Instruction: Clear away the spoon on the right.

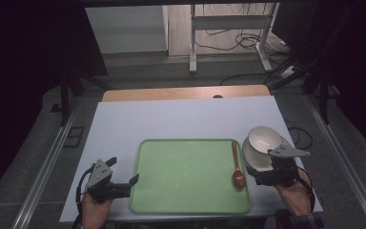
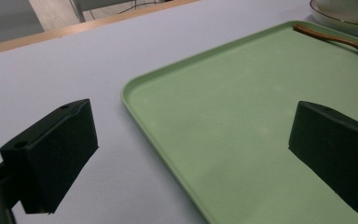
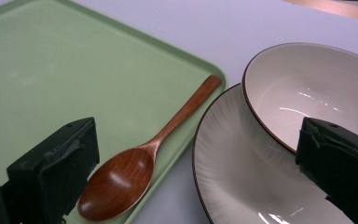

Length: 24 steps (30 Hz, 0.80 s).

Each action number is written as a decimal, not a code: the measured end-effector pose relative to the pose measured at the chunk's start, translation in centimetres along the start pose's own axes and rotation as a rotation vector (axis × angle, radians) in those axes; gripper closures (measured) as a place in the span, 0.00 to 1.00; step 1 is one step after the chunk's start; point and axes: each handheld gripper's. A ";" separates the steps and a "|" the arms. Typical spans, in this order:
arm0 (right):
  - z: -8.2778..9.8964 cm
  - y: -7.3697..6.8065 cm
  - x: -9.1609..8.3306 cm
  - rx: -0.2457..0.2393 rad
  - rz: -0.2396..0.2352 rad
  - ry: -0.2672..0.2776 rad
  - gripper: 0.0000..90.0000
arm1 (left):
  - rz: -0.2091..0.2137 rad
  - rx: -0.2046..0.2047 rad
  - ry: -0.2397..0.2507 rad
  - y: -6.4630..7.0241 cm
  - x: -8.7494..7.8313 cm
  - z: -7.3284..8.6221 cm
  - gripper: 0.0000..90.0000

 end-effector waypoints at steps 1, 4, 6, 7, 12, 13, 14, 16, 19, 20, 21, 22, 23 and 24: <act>0.1 0.0 0.0 0.001 0.003 0.000 0.00 | 0.000 0.000 0.000 0.0 0.0 0.0 0.01; 0.3 0.1 -0.2 0.003 0.007 -0.002 0.00 | 0.000 0.000 0.001 0.0 0.0 0.0 0.01; 0.5 0.2 -0.3 0.005 0.011 -0.001 0.00 | 0.000 -0.001 0.001 0.0 0.0 0.0 0.01; 0.5 0.2 -0.4 0.005 0.013 -0.002 0.00 | 0.000 -0.001 0.002 0.0 0.0 0.0 0.01; 0.9 0.6 -0.9 0.017 0.025 0.004 0.00 | -0.001 -0.001 0.001 0.0 0.0 0.0 0.01; 1.0 0.7 -1.0 0.020 0.027 0.004 0.00 | -0.001 -0.001 0.001 0.0 0.0 0.0 0.01; 1.1 0.8 -1.1 0.023 0.029 0.006 0.00 | -0.001 -0.002 0.001 0.0 0.0 0.0 0.01; 1.3 1.0 -1.3 0.026 0.039 0.005 0.00 | -0.002 -0.002 0.001 0.0 0.0 0.0 0.01; 1.6 1.2 -1.6 0.032 0.047 0.008 0.00 | -0.002 -0.001 0.001 0.0 0.0 0.0 0.01; 1.7 1.3 -1.6 0.036 0.048 0.007 0.00 | -0.002 -0.001 0.001 0.0 0.0 0.0 0.01; 1.8 1.4 -1.7 0.036 0.052 0.007 0.00 | -0.002 0.000 0.001 0.0 0.0 0.0 0.01; 2.0 1.4 -1.7 0.035 0.056 0.007 0.00 | -0.002 0.000 0.001 0.0 0.0 0.0 0.01; 2.1 1.5 -1.8 0.035 0.058 0.008 0.00 | -0.003 0.000 0.001 0.0 0.0 0.0 0.01; 2.2 1.5 -1.9 0.033 0.063 0.008 0.00 | -0.002 -0.001 0.001 0.0 0.0 0.0 0.01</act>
Point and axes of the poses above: each handheld gripper's, and its own axes: x roughly forward along the jaws, z roughly out of its underside, y roughly to its right, and after that the axes turned 10 degrees about z, right-handed
